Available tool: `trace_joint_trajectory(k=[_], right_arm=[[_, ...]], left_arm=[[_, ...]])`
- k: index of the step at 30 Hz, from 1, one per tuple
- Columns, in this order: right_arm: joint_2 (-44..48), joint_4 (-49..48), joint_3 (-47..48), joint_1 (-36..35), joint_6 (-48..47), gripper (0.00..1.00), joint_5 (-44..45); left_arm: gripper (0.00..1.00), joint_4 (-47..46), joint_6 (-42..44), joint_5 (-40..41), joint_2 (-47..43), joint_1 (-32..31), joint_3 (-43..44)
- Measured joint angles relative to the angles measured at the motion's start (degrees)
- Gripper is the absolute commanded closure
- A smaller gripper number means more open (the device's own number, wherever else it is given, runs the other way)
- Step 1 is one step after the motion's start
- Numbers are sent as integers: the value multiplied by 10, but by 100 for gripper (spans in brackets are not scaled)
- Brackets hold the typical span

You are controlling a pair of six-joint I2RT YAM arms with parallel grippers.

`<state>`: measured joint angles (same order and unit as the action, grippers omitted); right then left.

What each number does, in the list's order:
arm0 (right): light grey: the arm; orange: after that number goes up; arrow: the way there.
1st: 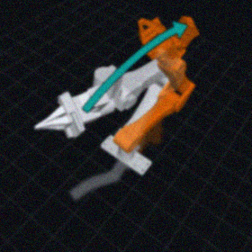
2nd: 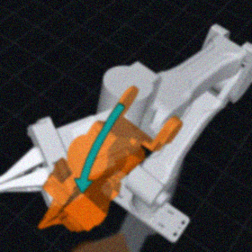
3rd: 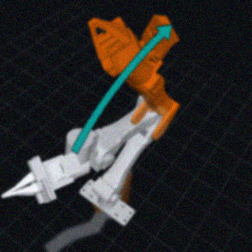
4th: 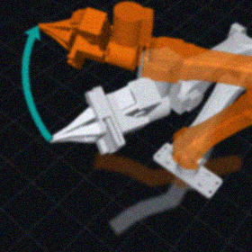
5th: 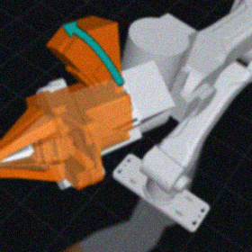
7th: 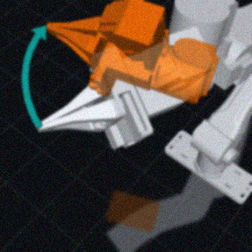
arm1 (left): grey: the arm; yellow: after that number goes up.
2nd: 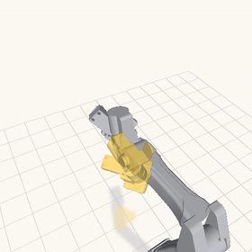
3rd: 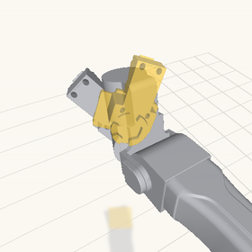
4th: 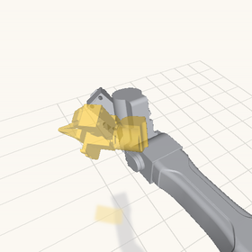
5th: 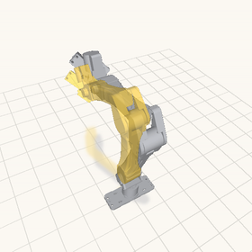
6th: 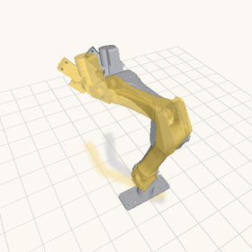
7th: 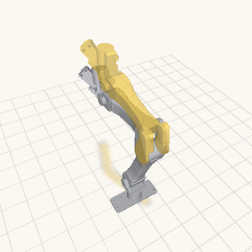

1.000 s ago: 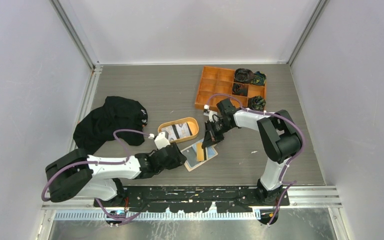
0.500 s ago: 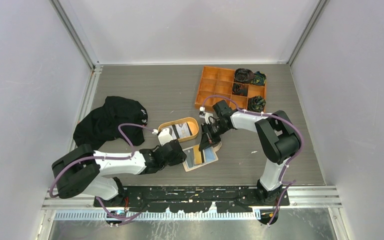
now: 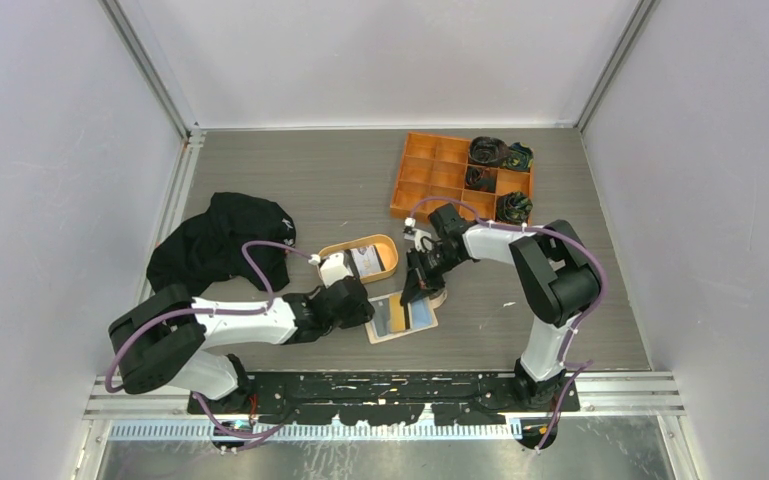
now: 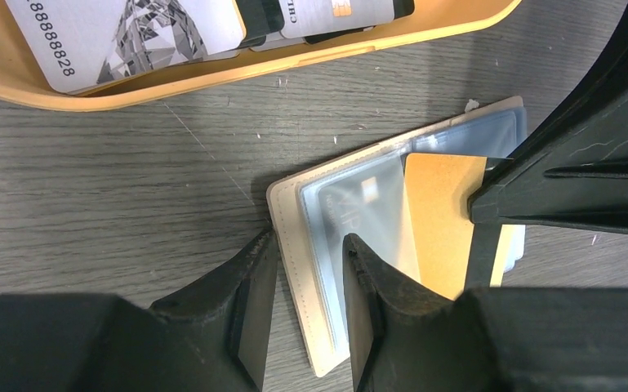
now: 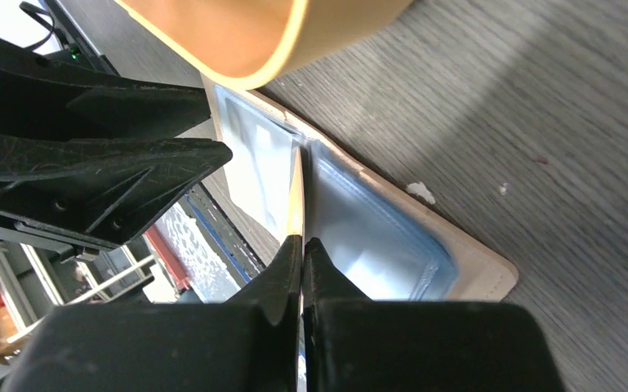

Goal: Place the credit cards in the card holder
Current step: Insert the credit card into the card holder.

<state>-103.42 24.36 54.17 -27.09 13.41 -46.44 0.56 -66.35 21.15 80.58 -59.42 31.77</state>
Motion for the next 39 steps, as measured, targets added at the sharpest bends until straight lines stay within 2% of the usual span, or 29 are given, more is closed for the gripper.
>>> trace_joint_trajectory(k=[15, 17, 19, 20, 26, 29, 34, 39], right_arm=[[-24, -17, -8, 3, 52, 92, -24], [-24, -18, -8, 3, 52, 91, -28], [-25, -20, -8, 3, 52, 82, -30], [-25, -20, -8, 3, 53, 80, -29], [-30, -21, -8, 3, 52, 80, -19], [-30, -21, -8, 3, 52, 80, -17], [-30, -21, -8, 3, 52, 80, -16], [-30, -21, -8, 3, 52, 80, -15]], left_arm=[[64, -8, 11, -7, 22, 7, 16], [64, -8, 11, -7, 23, 7, 17], [64, -8, 11, -7, 23, 7, 17], [63, -8, 12, -7, 23, 7, 17], [57, -4, 19, -17, 16, 7, 17], [57, 6, 42, -45, -17, 7, 0], [58, -12, 79, -97, -120, 3, -52], [63, -48, 89, -91, -135, -59, -41]])
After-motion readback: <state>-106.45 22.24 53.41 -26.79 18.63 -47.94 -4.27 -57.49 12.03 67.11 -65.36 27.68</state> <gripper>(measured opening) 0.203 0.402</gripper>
